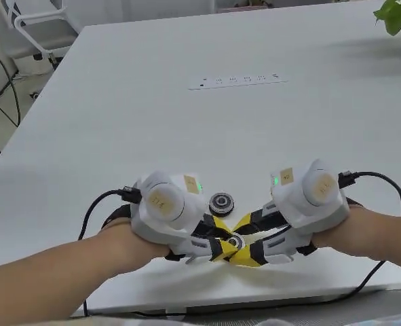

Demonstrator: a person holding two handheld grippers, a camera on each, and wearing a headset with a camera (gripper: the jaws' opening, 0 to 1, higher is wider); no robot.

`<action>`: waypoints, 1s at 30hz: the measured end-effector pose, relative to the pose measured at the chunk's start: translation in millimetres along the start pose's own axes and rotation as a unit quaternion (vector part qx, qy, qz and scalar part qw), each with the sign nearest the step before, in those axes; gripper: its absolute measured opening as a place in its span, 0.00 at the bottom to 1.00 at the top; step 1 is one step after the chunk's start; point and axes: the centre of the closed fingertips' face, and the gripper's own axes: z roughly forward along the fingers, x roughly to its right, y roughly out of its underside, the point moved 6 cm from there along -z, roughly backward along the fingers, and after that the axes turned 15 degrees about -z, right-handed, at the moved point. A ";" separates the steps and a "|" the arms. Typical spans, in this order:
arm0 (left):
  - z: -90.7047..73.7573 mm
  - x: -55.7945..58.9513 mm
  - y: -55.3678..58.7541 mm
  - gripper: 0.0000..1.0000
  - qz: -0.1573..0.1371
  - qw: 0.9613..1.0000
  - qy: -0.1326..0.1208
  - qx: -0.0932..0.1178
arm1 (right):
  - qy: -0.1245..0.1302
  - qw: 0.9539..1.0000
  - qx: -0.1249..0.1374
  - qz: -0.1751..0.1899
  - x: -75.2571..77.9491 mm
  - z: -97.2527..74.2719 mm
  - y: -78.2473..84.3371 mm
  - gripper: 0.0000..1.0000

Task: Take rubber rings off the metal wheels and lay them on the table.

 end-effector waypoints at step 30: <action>0.3 -0.5 0.9 0.13 -0.001 1.000 -0.006 0.003 | -0.014 1.000 -0.013 0.022 -0.8 -12.1 12.5 0.08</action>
